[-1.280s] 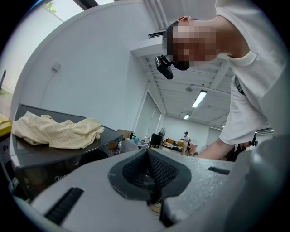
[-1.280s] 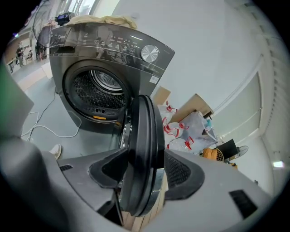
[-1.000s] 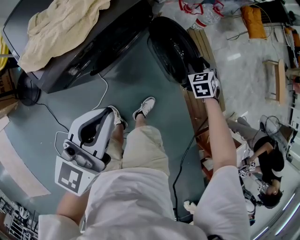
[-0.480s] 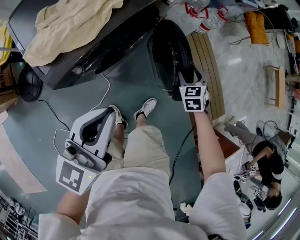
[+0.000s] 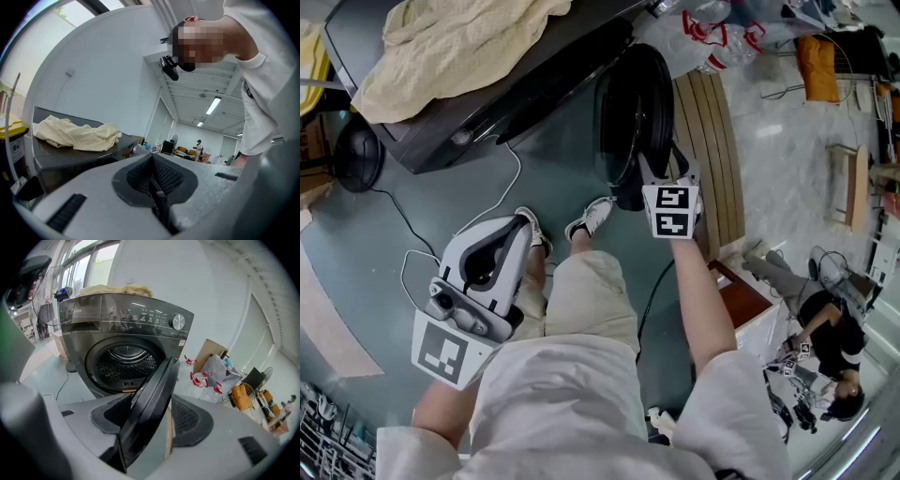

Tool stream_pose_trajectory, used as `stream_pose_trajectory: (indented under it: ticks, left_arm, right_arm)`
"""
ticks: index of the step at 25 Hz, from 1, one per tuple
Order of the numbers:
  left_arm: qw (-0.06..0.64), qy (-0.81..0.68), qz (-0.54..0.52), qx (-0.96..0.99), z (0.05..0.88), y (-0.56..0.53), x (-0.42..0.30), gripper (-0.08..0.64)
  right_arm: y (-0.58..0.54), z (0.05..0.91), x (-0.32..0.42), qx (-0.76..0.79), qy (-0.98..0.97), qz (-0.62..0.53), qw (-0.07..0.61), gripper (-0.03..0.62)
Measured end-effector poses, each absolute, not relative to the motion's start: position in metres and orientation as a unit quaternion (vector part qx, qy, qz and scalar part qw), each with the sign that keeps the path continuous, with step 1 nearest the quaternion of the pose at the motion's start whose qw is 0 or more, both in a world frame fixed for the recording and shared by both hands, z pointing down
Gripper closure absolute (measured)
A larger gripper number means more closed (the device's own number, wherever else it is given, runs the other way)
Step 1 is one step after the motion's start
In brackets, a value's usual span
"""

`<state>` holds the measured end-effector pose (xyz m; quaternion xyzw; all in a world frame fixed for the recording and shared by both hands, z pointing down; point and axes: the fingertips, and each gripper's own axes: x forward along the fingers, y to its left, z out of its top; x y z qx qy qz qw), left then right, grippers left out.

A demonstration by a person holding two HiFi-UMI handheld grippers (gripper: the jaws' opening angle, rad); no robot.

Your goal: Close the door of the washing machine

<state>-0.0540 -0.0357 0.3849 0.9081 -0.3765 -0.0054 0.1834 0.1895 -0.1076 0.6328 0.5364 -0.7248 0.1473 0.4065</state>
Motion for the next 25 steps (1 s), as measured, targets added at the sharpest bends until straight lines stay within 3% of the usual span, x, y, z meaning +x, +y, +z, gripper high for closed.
stream_pose_trajectory:
  ticks: [25]
  left_arm:
    - [0.189,-0.455,-0.017,0.870,0.396,-0.041,-0.106,0.555]
  right_arm:
    - [-0.125,0.631,0.106,0.555,-0.741,0.210,0.314,0.327]
